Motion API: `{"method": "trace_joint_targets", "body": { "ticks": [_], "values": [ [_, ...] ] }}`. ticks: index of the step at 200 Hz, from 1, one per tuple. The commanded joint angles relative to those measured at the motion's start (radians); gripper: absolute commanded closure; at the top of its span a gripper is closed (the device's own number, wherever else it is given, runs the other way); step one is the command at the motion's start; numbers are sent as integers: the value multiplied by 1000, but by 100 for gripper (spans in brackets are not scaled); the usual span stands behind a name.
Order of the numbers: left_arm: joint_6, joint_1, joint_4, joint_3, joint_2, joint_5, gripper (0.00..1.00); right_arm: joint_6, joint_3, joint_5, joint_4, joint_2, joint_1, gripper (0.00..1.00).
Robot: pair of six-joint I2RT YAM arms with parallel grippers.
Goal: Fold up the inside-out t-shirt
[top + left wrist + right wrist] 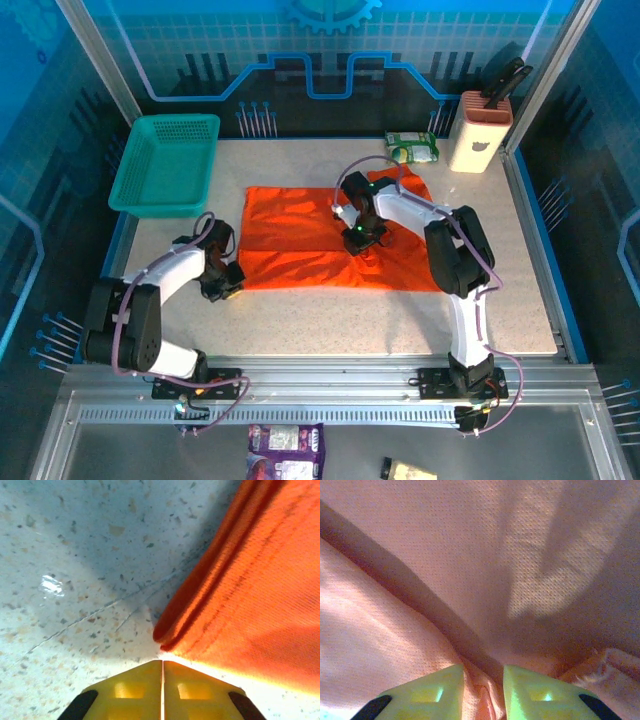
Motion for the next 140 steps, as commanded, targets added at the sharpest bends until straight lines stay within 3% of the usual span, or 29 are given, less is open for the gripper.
{"method": "trace_joint_targets", "body": {
  "ticks": [1,51,105,140],
  "values": [
    [11,12,-84,69,-83,-31,85,99,-63,-15,11,-150,-18,69],
    [37,30,-102,90,-55,-24,73,292,-373,-149,113,-407,-87,67],
    [67,7,-40,75,46,59,75,451,-651,-225,208,-607,-214,65],
    [74,-9,-44,76,89,39,77,451,-687,-240,213,-637,-258,65]
  ]
}}
